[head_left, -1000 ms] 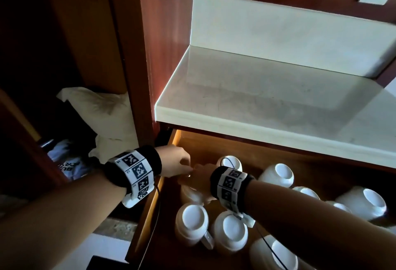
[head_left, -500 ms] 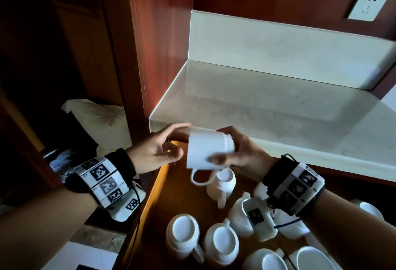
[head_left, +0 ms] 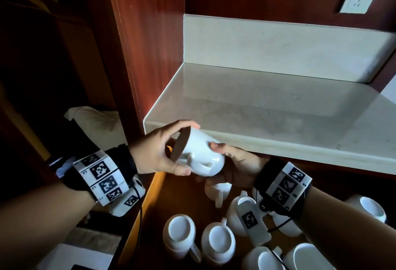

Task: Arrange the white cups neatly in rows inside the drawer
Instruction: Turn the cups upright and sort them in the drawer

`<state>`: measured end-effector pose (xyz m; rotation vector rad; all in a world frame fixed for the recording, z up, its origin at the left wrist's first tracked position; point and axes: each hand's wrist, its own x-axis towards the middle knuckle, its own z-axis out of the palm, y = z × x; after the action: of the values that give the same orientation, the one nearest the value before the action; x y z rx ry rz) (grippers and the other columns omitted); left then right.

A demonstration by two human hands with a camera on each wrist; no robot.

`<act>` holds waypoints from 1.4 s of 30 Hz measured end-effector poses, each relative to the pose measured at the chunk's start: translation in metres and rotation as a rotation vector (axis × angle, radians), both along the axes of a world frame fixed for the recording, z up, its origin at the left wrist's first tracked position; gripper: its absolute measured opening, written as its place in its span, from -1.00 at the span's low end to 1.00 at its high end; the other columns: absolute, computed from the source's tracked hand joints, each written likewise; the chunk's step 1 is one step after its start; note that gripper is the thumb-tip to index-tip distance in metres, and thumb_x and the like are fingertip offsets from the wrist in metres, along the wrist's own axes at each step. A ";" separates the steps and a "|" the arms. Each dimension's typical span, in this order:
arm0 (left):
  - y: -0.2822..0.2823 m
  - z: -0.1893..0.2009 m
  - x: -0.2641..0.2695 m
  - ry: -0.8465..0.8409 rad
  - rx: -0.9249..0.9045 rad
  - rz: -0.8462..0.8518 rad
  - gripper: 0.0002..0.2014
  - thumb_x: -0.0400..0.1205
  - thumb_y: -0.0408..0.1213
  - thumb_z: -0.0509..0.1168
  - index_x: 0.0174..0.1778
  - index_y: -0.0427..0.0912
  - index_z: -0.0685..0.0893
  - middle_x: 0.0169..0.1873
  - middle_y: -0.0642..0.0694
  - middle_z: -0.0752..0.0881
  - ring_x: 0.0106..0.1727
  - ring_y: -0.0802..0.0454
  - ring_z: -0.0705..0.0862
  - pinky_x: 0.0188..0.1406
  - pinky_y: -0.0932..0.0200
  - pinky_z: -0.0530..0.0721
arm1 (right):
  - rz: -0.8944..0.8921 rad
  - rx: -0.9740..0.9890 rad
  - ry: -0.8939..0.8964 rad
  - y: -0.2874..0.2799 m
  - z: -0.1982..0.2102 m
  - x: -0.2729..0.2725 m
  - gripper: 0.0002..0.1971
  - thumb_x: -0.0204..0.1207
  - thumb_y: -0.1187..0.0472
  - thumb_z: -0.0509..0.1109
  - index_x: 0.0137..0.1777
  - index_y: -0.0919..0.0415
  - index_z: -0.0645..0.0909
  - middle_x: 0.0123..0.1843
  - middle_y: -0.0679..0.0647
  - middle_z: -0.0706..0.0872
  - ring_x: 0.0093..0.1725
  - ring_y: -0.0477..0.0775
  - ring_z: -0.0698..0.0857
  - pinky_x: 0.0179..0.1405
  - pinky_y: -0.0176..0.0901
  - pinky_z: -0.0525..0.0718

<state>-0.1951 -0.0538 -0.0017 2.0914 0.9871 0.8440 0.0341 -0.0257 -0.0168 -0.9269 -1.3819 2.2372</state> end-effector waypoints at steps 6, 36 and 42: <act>0.004 -0.004 0.012 0.740 -0.002 0.238 -0.09 0.13 0.26 0.56 0.41 0.29 0.35 0.21 0.17 0.53 0.19 0.14 0.55 0.16 0.04 0.63 | -0.375 0.320 -0.321 0.016 0.020 0.022 -0.78 0.59 0.00 0.36 0.06 0.14 0.55 0.14 0.27 0.70 -0.14 0.19 0.72 -0.39 -0.12 0.67; 0.049 -0.064 0.074 1.464 -0.304 0.080 0.18 0.34 0.20 0.54 0.69 -0.09 -0.07 0.44 -0.24 0.52 0.39 -0.22 0.56 0.27 -0.06 0.60 | 0.523 1.309 -0.814 -0.054 -0.035 -0.014 -0.46 0.41 -0.10 0.47 0.34 0.06 0.47 0.24 0.11 0.66 0.18 0.18 0.68 0.12 0.02 0.68; 0.027 -0.034 0.037 1.338 -0.156 0.118 -0.31 0.50 0.32 0.27 0.41 -0.06 0.40 0.13 -0.13 0.67 0.06 -0.13 0.67 -0.26 0.11 0.53 | 0.927 1.343 -0.995 -0.069 -0.070 -0.060 -0.03 0.24 0.01 0.65 0.60 -0.01 0.19 0.59 0.20 0.28 0.54 0.41 0.31 0.34 0.43 0.47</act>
<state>-0.1578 -0.0265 -0.0354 2.3531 1.7144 -0.7621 -0.0260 -0.0952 -0.0866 -0.8550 -3.4834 0.3940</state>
